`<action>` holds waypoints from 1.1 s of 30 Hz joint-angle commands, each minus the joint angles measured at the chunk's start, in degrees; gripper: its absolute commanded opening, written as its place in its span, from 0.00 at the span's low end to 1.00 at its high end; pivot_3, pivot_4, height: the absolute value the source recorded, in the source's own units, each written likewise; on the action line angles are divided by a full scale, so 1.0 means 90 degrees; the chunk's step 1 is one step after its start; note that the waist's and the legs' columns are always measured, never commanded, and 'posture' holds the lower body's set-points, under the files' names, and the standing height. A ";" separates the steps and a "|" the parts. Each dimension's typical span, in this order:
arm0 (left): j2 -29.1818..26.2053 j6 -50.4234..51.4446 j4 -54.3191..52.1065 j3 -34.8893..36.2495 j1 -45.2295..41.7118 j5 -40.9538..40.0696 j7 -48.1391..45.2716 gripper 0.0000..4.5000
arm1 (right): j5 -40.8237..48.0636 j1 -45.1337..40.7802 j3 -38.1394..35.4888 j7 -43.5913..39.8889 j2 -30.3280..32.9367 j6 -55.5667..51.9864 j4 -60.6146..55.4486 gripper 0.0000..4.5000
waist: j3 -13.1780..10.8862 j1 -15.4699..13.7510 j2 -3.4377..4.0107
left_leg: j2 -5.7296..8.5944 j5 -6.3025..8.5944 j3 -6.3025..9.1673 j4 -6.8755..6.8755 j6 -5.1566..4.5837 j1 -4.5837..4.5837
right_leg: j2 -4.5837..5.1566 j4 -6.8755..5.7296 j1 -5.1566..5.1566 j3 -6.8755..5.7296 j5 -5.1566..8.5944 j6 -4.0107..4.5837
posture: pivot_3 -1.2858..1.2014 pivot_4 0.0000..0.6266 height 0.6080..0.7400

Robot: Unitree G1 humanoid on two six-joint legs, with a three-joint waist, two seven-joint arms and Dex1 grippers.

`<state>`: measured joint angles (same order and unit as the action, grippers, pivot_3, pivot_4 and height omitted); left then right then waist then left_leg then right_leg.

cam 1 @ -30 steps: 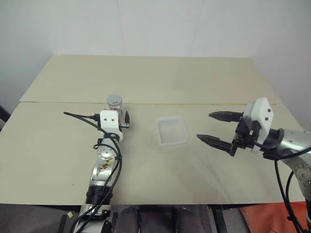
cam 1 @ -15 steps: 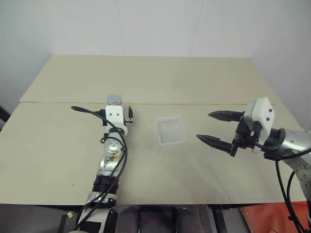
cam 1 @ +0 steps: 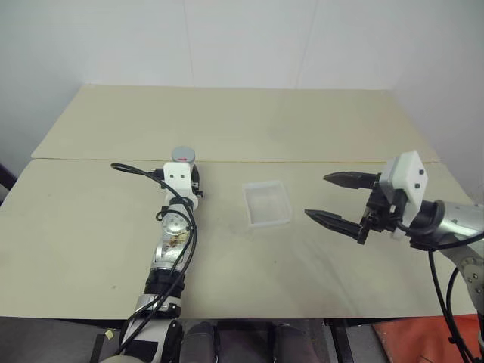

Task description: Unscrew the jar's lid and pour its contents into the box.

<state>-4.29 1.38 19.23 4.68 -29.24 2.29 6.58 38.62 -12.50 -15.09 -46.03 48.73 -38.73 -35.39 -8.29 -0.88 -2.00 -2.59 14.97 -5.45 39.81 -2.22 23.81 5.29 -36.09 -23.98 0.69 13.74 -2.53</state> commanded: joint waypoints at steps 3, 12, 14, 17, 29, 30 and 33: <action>-0.0459 0.0086 -0.0437 -0.0080 -0.0233 -0.0150 -0.0776 0.43 | 0.0137 -0.0419 0.0048 0.0157 -0.0112 0.0162 -0.0148 1.00 | 0.0000 0.0006 -0.0001 | 0.0000 0.0000 0.0000 0.0000 0.0000 0.0000 | 0.0000 0.0000 0.0000 0.0000 0.0000 0.0000 | 0.52 0.24 1.00; -0.2034 0.1209 -0.1325 -0.0028 -0.0767 -0.1667 -0.3995 0.43 | 0.0230 -0.2106 0.0856 0.0430 -0.0894 0.0027 0.0336 1.00 | 0.0000 0.0043 0.0001 | -0.0006 -0.0007 -0.0005 -0.0001 0.0012 0.0002 | -0.0007 -0.0011 -0.0009 -0.0003 0.0000 0.0000 | 0.52 0.24 1.00; -0.2281 0.1468 -0.1436 0.0057 -0.0855 -0.2143 -0.4664 0.43 | 0.0315 -0.2392 0.0964 0.0493 -0.1082 -0.0061 0.0438 1.00 | 0.0000 0.0034 0.0001 | -0.0006 -0.0009 -0.0007 -0.0002 0.0015 0.0003 | -0.0006 -0.0018 -0.0009 -0.0003 0.0000 0.0000 | 0.52 0.24 1.00; -0.2879 0.2026 -0.1315 0.0066 -0.1049 -0.2918 -0.6198 0.43 | 0.0397 -0.2856 0.1184 0.0559 -0.1371 -0.0190 0.0635 1.00 | -0.0001 0.0033 0.0001 | -0.0005 -0.0025 -0.0008 0.0000 0.0043 0.0012 | -0.0006 -0.0019 -0.0010 -0.0007 0.0000 0.0000 | 0.52 0.24 1.00; -0.3529 0.1922 -0.0232 -0.0508 -0.1854 -0.3481 -0.9919 0.43 | 0.0240 -0.4394 0.2190 0.1128 -0.2534 -0.0890 0.1442 1.00 | -0.0003 0.0046 0.0005 | -0.0011 -0.0027 -0.0049 0.0010 0.0044 0.0040 | -0.0014 -0.0022 -0.0026 -0.0021 0.0001 0.0001 | 0.52 0.24 1.00; -0.3459 0.1858 -0.0172 -0.0551 -0.1912 -0.3417 -0.9926 0.43 | 0.0200 -0.4504 0.2289 0.1234 -0.2645 -0.0990 0.1508 1.00 | -0.0003 0.0051 0.0005 | -0.0012 -0.0027 -0.0048 0.0010 0.0044 0.0042 | -0.0014 -0.0022 -0.0028 -0.0022 0.0001 0.0001 | 0.52 0.24 1.00; -0.3314 0.1757 -0.0075 -0.0590 -0.2033 -0.3384 -0.9992 0.43 | 0.0054 -0.4757 0.2482 0.1556 -0.2939 -0.1259 0.1710 1.00 | -0.0003 0.0073 0.0005 | -0.0012 -0.0028 -0.0049 0.0010 0.0046 0.0045 | -0.0014 -0.0023 -0.0033 -0.0021 0.0001 0.0001 | 0.52 0.24 1.00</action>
<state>-34.07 18.59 19.09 -1.11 -45.57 -28.09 -82.47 39.86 -53.43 7.31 -33.81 22.82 -48.93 -19.68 -8.32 -0.22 -1.95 -2.69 14.71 -5.88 39.91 -1.80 24.24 5.17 -36.31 -24.31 0.50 13.75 -2.53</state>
